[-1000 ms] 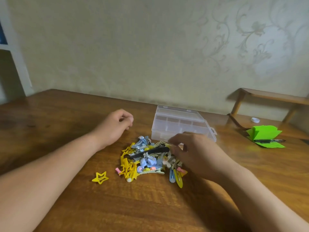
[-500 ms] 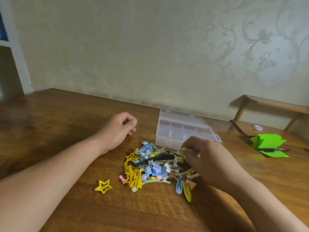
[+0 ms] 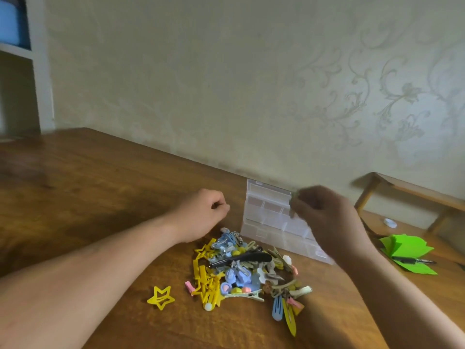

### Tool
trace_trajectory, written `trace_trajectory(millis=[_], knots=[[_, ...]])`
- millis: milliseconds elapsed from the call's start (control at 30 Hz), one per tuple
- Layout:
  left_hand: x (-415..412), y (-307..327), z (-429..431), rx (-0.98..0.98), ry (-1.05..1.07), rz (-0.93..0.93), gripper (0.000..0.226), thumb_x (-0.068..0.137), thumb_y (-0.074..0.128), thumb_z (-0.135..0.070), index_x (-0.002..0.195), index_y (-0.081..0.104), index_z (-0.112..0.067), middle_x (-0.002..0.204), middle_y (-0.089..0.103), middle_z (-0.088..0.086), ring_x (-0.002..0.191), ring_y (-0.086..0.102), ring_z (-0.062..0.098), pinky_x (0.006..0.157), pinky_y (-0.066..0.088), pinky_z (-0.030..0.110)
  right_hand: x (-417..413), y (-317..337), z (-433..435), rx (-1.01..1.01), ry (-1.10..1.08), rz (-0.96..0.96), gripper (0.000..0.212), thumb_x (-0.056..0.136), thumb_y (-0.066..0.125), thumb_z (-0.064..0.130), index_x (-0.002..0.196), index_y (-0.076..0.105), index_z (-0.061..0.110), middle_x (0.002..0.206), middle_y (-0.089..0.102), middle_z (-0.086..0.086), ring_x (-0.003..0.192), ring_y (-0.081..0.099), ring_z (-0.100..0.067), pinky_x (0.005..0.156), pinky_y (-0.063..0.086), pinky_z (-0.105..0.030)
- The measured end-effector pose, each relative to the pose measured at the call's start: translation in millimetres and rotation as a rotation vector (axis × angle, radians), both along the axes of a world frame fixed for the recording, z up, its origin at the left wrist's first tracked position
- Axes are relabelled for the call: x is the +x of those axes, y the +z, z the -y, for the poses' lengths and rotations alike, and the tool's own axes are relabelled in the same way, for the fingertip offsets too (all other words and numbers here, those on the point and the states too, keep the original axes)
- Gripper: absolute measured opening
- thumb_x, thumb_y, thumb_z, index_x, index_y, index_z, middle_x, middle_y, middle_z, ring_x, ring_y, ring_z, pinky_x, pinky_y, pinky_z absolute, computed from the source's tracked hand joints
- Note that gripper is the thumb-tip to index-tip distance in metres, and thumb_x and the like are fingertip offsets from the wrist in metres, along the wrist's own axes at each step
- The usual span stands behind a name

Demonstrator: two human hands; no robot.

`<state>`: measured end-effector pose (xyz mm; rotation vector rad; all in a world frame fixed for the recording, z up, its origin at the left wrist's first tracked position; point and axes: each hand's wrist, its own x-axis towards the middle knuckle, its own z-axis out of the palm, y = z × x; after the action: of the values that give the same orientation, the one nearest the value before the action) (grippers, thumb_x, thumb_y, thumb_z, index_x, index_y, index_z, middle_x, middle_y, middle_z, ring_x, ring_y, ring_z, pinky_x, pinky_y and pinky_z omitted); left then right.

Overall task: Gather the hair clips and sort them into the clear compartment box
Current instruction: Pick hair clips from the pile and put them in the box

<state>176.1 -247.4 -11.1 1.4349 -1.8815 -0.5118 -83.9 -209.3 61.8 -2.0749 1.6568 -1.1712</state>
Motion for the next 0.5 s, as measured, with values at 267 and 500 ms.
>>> trace_trajectory(millis=[267, 500], knots=[[6, -1, 2, 0.001, 0.012, -0.035, 0.031, 0.108, 0.058, -0.039, 0.091, 0.073, -0.018, 0.08, 0.071, 0.001, 0.075, 0.064, 0.017, 0.064, 0.045, 0.032, 53, 0, 109, 0.338, -0.048, -0.268, 0.016, 0.091, 0.082, 0.026, 0.088, 0.077, 0.011, 0.077, 0.077, -0.008, 0.061, 0.065, -0.018, 0.052, 0.05, -0.026], [6, 1, 1, 0.003, -0.008, -0.05, 0.033, 0.109, 0.055, -0.039, 0.091, 0.072, -0.017, 0.078, 0.07, 0.002, 0.072, 0.064, 0.019, 0.062, 0.043, 0.034, 66, -10, 126, 0.44, -0.099, -0.406, 0.026, 0.087, 0.082, 0.025, 0.093, 0.081, 0.0, 0.083, 0.08, -0.015, 0.081, 0.079, -0.032, 0.075, 0.064, -0.039]])
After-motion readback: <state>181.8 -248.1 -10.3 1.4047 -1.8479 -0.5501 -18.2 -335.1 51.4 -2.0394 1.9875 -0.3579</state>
